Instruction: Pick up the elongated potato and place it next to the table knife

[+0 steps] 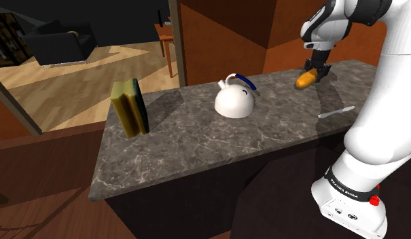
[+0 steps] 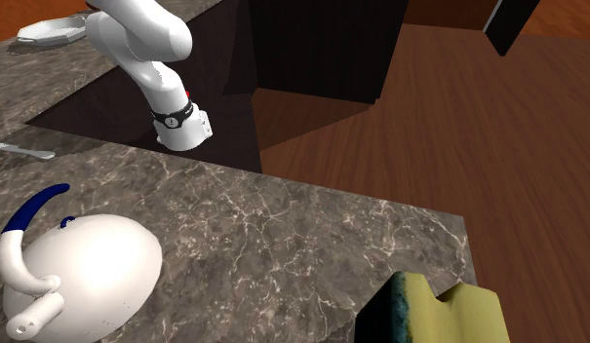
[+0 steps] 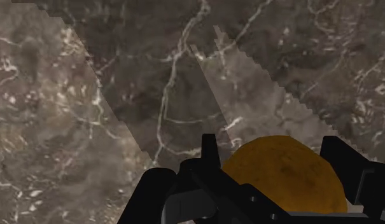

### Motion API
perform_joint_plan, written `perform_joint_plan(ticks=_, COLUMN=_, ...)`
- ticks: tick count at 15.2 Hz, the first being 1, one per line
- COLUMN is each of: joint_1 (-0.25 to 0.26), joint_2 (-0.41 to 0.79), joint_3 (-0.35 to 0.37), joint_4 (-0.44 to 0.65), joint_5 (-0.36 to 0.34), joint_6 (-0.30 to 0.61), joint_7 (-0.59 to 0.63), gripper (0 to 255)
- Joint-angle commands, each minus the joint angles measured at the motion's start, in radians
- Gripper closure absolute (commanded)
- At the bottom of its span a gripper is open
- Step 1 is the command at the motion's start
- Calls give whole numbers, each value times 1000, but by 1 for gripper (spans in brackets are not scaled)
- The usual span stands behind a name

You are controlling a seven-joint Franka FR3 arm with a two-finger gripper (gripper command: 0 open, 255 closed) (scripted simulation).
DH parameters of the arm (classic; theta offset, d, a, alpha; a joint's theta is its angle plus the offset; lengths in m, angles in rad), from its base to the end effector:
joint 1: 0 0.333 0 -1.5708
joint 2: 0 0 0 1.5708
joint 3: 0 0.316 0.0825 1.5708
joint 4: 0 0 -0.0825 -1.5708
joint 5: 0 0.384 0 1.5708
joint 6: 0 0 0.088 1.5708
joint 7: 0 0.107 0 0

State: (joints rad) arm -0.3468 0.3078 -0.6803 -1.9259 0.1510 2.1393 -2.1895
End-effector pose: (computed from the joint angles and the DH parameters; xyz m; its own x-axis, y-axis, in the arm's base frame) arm 0.3351 -0.5038 0.3613 0.4519 0.8910 -0.0436 0.8896 -0.4537 -0.0530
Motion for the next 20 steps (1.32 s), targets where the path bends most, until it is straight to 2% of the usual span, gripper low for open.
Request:
perform_joint_plan(ticks=1, joint_1=-3, joint_2=14, joint_3=5, joint_4=-11, joint_5=11, joint_6=23, joint_7=-5, gripper=255)
perform_joint_plan(ticks=11, joint_1=-7, joint_2=26, joint_3=10, joint_4=-18, joint_5=20, joint_6=39, joint_7=-10, gripper=255)
perform_joint_plan(ticks=12, joint_1=-7, joint_2=26, joint_3=10, joint_4=-18, joint_5=20, joint_6=39, joint_7=-10, gripper=0)
perform_joint_plan(ticks=17, joint_1=-7, joint_2=26, joint_3=10, joint_4=-18, joint_5=20, joint_6=39, joint_7=-10, gripper=0)
perform_joint_plan(ticks=20, joint_1=11, joint_2=-25, joint_3=-8, joint_4=28, joint_5=-20, joint_6=-47, joint_7=17, gripper=0)
